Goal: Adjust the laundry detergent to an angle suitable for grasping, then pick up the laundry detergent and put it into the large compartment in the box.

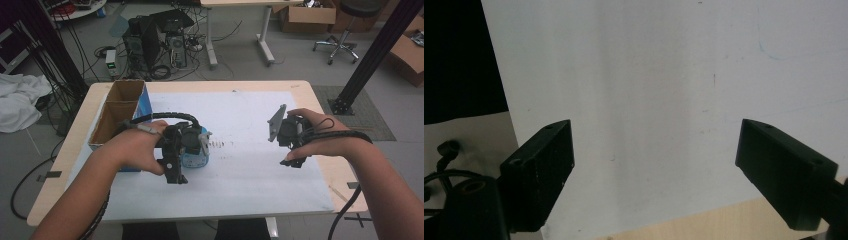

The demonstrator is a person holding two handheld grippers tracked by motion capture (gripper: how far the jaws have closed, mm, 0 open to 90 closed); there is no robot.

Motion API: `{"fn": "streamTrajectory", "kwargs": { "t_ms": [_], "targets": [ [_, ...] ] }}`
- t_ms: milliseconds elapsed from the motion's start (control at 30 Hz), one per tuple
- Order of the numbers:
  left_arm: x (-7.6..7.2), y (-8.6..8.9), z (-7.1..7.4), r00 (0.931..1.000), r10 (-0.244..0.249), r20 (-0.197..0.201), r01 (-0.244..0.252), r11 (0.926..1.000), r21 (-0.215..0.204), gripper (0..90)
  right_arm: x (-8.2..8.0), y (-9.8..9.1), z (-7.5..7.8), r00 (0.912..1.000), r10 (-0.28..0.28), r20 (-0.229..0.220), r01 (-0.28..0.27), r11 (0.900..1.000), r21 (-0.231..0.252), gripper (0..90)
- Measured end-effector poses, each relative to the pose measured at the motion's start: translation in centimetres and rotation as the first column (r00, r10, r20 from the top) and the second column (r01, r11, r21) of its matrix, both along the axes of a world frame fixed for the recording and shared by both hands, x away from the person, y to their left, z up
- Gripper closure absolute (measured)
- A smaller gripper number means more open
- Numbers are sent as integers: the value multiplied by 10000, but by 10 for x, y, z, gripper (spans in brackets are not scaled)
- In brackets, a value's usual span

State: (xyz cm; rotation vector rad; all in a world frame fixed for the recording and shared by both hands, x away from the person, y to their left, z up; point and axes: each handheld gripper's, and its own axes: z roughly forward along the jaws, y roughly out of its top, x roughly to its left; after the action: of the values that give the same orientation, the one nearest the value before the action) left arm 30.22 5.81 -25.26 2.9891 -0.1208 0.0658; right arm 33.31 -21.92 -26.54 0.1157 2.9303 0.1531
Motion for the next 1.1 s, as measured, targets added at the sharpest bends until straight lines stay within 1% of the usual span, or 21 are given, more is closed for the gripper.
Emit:
{"fn": "streamTrajectory", "kwargs": {
  "t_ms": [200, 233, 333, 433, 500, 633, 700, 767, 800, 900, 1000, 1100],
  "targets": [
    [0, 0, 0, 10000, 1, -66, -2, 10000, -66, 2, 2, 3, 1, 10000, 38, 52, -38, 10000, 11, 157],
    [1, 0, 0, 10000, -17, -47, 17, 10000, -45, 2, 3, 3, 1, 9999, 150, 35, -150, 9999, 22, 157],
    [1, -1, -2, 10000, -14, -54, 15, 10000, 24, 2, 3, 4, -1, 10000, 63, 30, -63, 10000, -3, 157],
    [1, -1, -4, 10000, 59, -55, -59, 10000, 37, 1, 6, 5, -3, 9998, 172, 26, -172, 9999, 9, 157],
    [0, -1, -3, 10000, 64, 38, -63, 10000, -2, 1, 5, 5, -2, 9998, 179, 76, -179, 9998, -19, 157],
    [-2, -3, -3, 10000, 24, 39, -23, 9999, -115, 1, 4, 4, -1, 9999, 53, 155, -55, 9999, 114, 157],
    [-3, -5, -3, 10000, -47, 27, 47, 10000, -26, 2, 5, 4, -3, 9998, 93, 170, -96, 9998, 159, 157],
    [-4, -5, -3, 10000, -60, 50, 59, 10000, 55, 1, 3, 5, -4, 9998, 89, 151, -90, 9999, 124, 157],
    [-5, -4, -2, 10000, -39, 86, 39, 10000, 28, 1, 2, 6, -5, 9998, 102, 156, -103, 9999, 25, 157],
    [-8, -2, 0, 9999, -38, 141, 39, 10000, -41, 2, 1, 7, -3, 9999, 58, 163, -58, 10000, -35, 157],
    [-9, 1, 3, 9999, 23, 148, -22, 9999, -112, 1, 0, 8, 0, 9997, 76, 219, -77, 10000, 30, 157],
    [-9, 2, 3, 9998, 31, 171, -29, 10000, -69, 2, 0, 8, 2, 9997, 79, 237, -79, 10000, 1, 157]
  ]
}}
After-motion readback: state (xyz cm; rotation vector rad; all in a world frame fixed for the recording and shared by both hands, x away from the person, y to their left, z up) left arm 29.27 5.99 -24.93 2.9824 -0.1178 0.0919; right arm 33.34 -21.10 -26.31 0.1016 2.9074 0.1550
